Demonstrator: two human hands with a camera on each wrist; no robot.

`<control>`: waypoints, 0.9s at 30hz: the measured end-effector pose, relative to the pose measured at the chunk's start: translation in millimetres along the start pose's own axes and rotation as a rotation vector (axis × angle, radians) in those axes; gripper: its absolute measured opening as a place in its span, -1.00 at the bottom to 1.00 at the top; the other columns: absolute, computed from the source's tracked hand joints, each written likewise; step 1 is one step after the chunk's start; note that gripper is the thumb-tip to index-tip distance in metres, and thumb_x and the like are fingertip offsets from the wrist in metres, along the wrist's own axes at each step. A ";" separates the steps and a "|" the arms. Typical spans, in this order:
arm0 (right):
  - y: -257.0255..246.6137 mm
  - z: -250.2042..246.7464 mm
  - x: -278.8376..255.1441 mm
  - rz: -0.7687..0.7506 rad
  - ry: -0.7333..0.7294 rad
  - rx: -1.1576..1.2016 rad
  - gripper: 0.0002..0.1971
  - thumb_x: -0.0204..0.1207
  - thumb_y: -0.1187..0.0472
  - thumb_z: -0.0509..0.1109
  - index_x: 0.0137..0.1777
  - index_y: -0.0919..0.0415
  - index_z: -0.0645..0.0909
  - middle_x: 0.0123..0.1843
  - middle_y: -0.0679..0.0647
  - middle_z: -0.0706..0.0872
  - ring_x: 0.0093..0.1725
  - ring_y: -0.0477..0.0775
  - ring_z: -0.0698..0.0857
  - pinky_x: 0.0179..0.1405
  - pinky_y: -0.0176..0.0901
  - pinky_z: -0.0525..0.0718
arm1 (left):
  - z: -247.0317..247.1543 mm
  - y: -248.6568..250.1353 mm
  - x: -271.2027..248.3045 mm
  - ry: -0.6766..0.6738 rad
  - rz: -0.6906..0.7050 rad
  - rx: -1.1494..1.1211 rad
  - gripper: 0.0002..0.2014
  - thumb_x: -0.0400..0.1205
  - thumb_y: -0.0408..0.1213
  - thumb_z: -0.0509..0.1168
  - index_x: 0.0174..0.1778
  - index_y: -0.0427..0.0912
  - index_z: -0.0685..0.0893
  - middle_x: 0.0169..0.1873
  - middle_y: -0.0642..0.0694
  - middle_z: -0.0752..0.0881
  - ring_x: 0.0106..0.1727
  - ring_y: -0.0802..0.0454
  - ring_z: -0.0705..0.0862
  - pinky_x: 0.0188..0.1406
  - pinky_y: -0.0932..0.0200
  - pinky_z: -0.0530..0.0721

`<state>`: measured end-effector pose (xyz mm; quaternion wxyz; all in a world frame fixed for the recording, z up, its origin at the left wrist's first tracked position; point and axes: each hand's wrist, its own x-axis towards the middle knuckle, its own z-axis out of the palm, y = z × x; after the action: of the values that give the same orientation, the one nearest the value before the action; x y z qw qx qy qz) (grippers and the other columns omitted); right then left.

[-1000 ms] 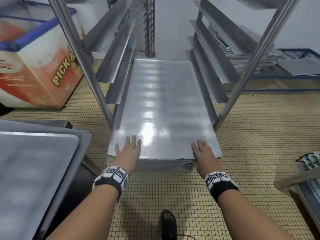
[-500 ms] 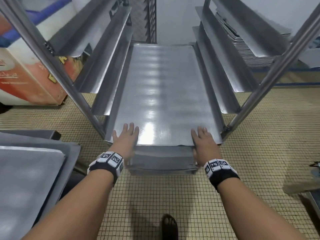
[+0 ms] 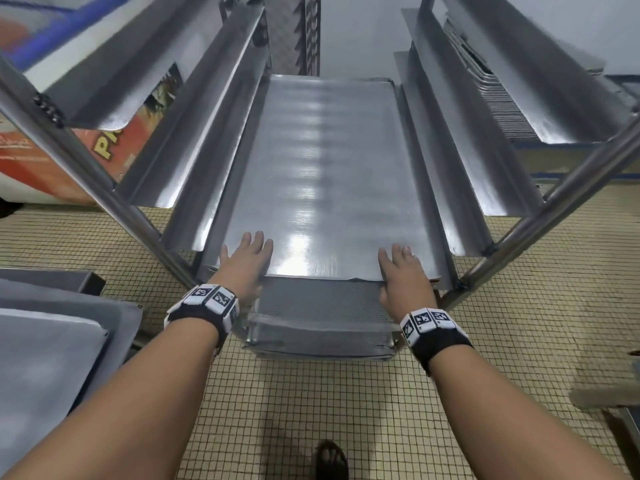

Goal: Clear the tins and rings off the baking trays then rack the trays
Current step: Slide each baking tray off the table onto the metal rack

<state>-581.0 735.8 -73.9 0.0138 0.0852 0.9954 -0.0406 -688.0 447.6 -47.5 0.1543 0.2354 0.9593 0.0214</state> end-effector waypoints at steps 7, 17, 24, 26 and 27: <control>-2.3 -2.0 9.4 0.007 -0.034 -0.041 -0.26 0.57 0.24 0.35 0.69 0.18 0.08 0.71 0.28 0.09 0.70 0.32 0.09 0.69 0.09 0.13 | -1.9 -4.2 9.1 0.019 0.006 -0.007 -0.19 0.66 -0.25 0.43 0.73 -0.13 0.10 0.76 -0.11 -0.01 0.78 -0.17 -0.10 0.67 -0.52 0.00; -32.8 -16.7 -16.8 0.131 -0.196 -0.183 -0.14 0.54 0.28 0.35 0.72 0.17 -0.09 0.73 0.27 -0.02 0.71 0.27 0.02 0.68 0.17 0.11 | 14.0 2.7 -36.1 0.078 -0.077 0.145 -0.14 0.69 -0.05 0.36 0.78 -0.05 -0.05 0.78 -0.19 -0.03 0.78 -0.25 -0.04 0.74 -0.29 -0.03; -106.9 -55.9 -84.2 0.116 -0.272 -0.161 -0.46 0.51 0.06 0.41 0.46 0.22 0.47 0.44 0.25 0.54 0.46 0.28 0.50 0.40 0.10 0.51 | 30.5 -10.5 -160.7 0.003 -0.179 -0.154 -0.58 0.69 -0.18 0.35 0.49 0.00 0.54 0.40 -0.10 0.65 0.40 -0.14 0.64 0.26 -0.02 0.64; -141.1 -69.6 -103.4 0.034 -0.295 -0.137 -0.68 0.54 0.17 0.35 0.28 0.20 0.61 0.22 0.18 0.69 0.21 0.26 0.69 0.10 0.02 0.65 | 30.7 -24.6 -199.8 -0.002 -0.258 -0.210 -0.69 0.71 -0.20 0.31 0.39 0.01 0.64 0.26 -0.09 0.75 0.24 -0.12 0.74 0.10 0.04 0.68; -159.3 -74.7 -112.5 -0.011 -0.295 -0.128 -0.74 0.55 0.22 0.33 0.22 0.19 0.63 0.17 0.17 0.71 0.14 0.26 0.73 0.01 0.01 0.67 | 30.0 -33.3 -219.5 0.011 -0.295 -0.203 -0.68 0.71 -0.19 0.30 0.39 -0.01 0.64 0.26 -0.09 0.75 0.25 -0.13 0.74 0.14 0.02 0.71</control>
<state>-498.8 566.6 16.8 0.1650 0.0720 0.9836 0.0106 -508.9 316.5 -17.1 0.1733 0.0750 0.9773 0.0965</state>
